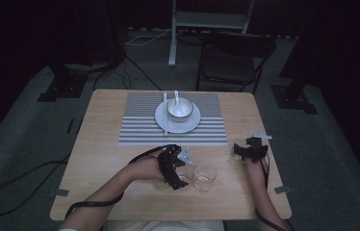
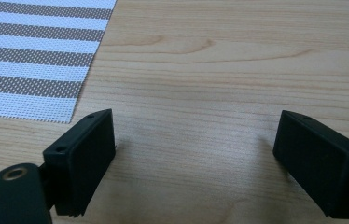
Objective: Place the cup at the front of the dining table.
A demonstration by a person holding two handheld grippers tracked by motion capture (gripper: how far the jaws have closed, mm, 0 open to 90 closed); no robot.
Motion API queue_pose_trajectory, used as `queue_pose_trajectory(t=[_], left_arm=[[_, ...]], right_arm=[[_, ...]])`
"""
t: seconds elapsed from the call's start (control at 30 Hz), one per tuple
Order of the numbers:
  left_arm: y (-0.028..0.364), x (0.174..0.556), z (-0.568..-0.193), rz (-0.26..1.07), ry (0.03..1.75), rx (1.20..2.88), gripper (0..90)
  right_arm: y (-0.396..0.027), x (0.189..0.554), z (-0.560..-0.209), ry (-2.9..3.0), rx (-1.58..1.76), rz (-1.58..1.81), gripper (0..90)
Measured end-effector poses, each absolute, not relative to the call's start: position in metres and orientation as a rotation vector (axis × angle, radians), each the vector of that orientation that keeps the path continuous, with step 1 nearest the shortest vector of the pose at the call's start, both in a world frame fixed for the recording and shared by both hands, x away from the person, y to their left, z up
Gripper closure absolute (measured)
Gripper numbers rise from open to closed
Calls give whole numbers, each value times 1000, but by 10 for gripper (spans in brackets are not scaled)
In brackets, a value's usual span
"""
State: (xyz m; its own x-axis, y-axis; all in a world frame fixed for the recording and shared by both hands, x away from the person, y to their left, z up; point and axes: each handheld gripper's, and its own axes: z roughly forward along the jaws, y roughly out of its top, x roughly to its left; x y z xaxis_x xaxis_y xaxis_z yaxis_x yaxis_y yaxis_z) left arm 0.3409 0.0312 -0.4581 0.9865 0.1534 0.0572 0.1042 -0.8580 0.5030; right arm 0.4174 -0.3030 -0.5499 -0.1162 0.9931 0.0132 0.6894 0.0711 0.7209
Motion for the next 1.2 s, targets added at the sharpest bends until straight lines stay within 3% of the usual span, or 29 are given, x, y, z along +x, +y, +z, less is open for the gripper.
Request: queue_pose_trajectory(t=[0.3,1.2], left_arm=[[28,339,-463,137,161,2631,175],[26,341,-460,168,122,2612,183]], right_arm=[[-303,417,-550,1862,1666,806,121],[-303,418,-550,1861,1667,805,121]])
